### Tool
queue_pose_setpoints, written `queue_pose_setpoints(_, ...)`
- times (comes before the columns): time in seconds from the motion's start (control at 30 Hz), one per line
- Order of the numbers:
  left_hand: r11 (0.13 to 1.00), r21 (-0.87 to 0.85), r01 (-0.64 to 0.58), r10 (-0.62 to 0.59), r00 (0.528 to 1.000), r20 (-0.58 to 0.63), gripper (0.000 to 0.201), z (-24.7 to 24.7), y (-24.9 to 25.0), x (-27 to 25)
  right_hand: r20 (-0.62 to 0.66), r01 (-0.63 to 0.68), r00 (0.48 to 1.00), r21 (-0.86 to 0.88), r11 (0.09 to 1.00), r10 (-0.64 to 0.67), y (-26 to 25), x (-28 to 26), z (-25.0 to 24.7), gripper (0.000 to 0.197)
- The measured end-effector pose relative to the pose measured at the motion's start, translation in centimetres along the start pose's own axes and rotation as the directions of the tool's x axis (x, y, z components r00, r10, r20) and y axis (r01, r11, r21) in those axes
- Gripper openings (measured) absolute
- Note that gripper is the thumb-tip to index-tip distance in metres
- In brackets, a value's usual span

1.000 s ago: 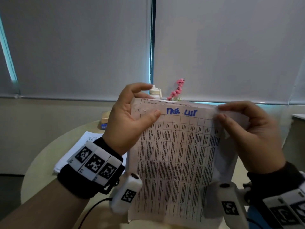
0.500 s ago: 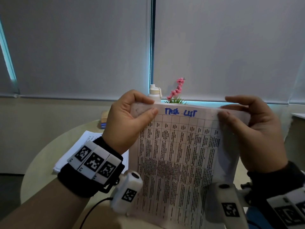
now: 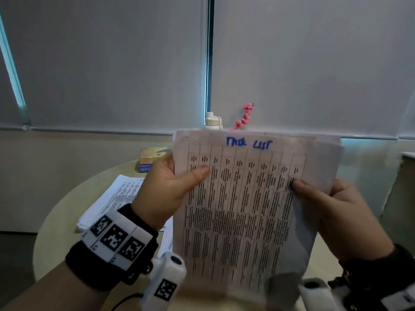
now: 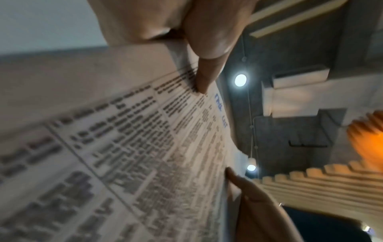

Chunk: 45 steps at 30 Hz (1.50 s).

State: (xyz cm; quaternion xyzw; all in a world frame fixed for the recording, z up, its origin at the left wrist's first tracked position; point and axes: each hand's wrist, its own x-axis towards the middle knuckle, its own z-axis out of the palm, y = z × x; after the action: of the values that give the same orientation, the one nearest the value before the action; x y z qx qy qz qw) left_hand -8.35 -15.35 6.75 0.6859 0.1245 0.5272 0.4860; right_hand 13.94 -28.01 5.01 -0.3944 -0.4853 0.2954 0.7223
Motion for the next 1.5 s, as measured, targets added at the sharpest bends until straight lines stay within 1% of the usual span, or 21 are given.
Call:
queue_pose_setpoints(0.03,0.999,-0.034,-0.026,0.025,1.0,-0.013,0.024,0.0,0.4,0.1,-0.003,0.028,1.0,0.014,1.0,-0.028,-0.6,0.1,0.3,0.022)
queue_pose_setpoints(0.1,0.996,-0.077,-0.046,0.046,0.999,-0.003,0.026,-0.1,1.0,0.1,0.017,0.059,0.998,0.026,0.998,-0.06,-1.5,0.0,0.5,0.022)
queue_pose_setpoints(0.17,0.999,-0.035,-0.03,0.031,0.999,0.022,0.032,-0.2,0.9,-0.5,0.03,0.042,0.999,0.016,0.999,-0.042,-1.3,-0.6,0.6,0.025)
queue_pose_setpoints(0.2,1.0,0.001,-0.01,0.01,1.0,0.024,0.034,-0.1,0.5,-1.0,0.035,0.015,0.999,-0.007,1.0,-0.015,-0.7,-0.9,0.6,0.029)
queue_pose_setpoints(0.3,0.996,0.039,0.079,-0.078,0.997,-0.005,0.03,0.2,-0.5,-2.1,-0.01,-0.053,0.999,-0.086,0.995,0.052,1.6,-1.7,0.5,0.066)
queue_pose_setpoints(0.33,0.995,0.038,0.091,-0.091,0.996,-0.01,0.03,0.3,-0.6,-2.2,-0.034,-0.065,0.997,-0.09,0.994,0.063,2.0,-1.8,0.5,0.072)
queue_pose_setpoints(0.5,0.996,-0.005,0.087,-0.087,0.996,-0.013,0.033,0.3,-0.1,-2.1,-0.042,-0.065,0.997,-0.067,0.996,0.063,1.5,-1.7,0.5,0.075)
queue_pose_setpoints(0.6,0.992,0.01,0.127,-0.127,0.992,-0.019,0.031,0.4,-0.9,-2.7,-0.019,-0.106,0.994,-0.069,0.992,0.105,1.7,-2.1,0.6,0.076)
queue_pose_setpoints(0.7,0.989,0.027,0.145,-0.145,0.989,-0.027,0.042,0.5,-1.2,-3.1,-0.008,-0.15,0.989,-0.056,0.987,0.149,2.3,-2.6,0.4,0.074)
queue_pose_setpoints(0.77,0.997,0.019,0.081,-0.081,0.996,-0.028,0.053,0.5,-0.4,-2.6,-0.017,-0.142,0.99,-0.068,0.987,0.142,2.4,-2.6,0.2,0.077)
queue_pose_setpoints(0.83,0.999,-0.001,-0.037,0.037,0.999,0.002,0.059,0.3,0.8,-1.6,-0.021,-0.093,0.996,-0.07,0.993,0.092,1.9,-2.4,0.2,0.078)
queue_pose_setpoints(0.87,0.996,-0.017,-0.09,0.091,0.996,0.021,0.063,0.2,1.4,-1.1,-0.024,-0.044,0.999,-0.069,0.997,0.043,1.5,-2.2,0.3,0.073)
queue_pose_setpoints(0.93,0.986,-0.022,-0.165,0.166,0.986,0.036,0.066,-0.1,2.3,0.0,-0.054,0.094,0.994,-0.068,0.993,-0.098,0.0,-1.5,0.8,0.052)
queue_pose_setpoints(0.97,0.982,-0.01,-0.189,0.189,0.981,0.037,0.063,-0.2,2.7,0.5,-0.071,0.172,0.981,-0.088,0.981,-0.178,-0.8,-1.1,1.1,0.048)
queue_pose_setpoints(1.03,0.979,-0.001,-0.203,0.203,0.978,0.047,0.047,-0.1,3.1,1.2,-0.054,0.317,0.942,-0.169,0.933,-0.33,-2.4,-0.3,1.2,0.052)
queue_pose_setpoints(1.1,0.979,-0.023,-0.202,0.202,0.979,0.039,0.028,0.3,2.9,1.5,0.013,0.402,0.911,-0.243,0.883,-0.411,-3.5,0.3,1.3,0.044)
queue_pose_setpoints(1.17,0.98,-0.042,-0.196,0.196,0.981,0.007,0.017,0.5,2.5,1.6,0.061,0.418,0.905,-0.297,0.859,-0.42,-3.9,0.8,1.3,0.03)
queue_pose_setpoints(1.23,0.979,-0.042,-0.201,0.2,0.98,-0.022,0.014,0.8,2.3,1.7,0.032,0.407,0.906,-0.338,0.849,-0.422,-3.7,1.3,1.2,0.019)
queue_pose_setpoints(1.33,0.976,-0.023,-0.216,0.215,0.975,-0.054,0.012,1.1,2.2,1.7,0.004,0.404,0.902,-0.365,0.839,-0.432,-3.3,1.5,1.1,0.03)
queue_pose_setpoints(1.4,0.973,-0.013,-0.23,0.228,0.971,-0.069,0.007,1.2,2.4,1.7,-0.005,0.399,0.903,-0.362,0.842,-0.43,-3.2,1.6,1.1,0.033)
queue_pose_setpoints(1.5,0.97,0.019,-0.241,0.242,0.968,-0.068,0.006,1.2,2.5,1.7,-0.026,0.395,0.903,-0.342,0.853,-0.429,-3.2,1.8,1.1,0.027)
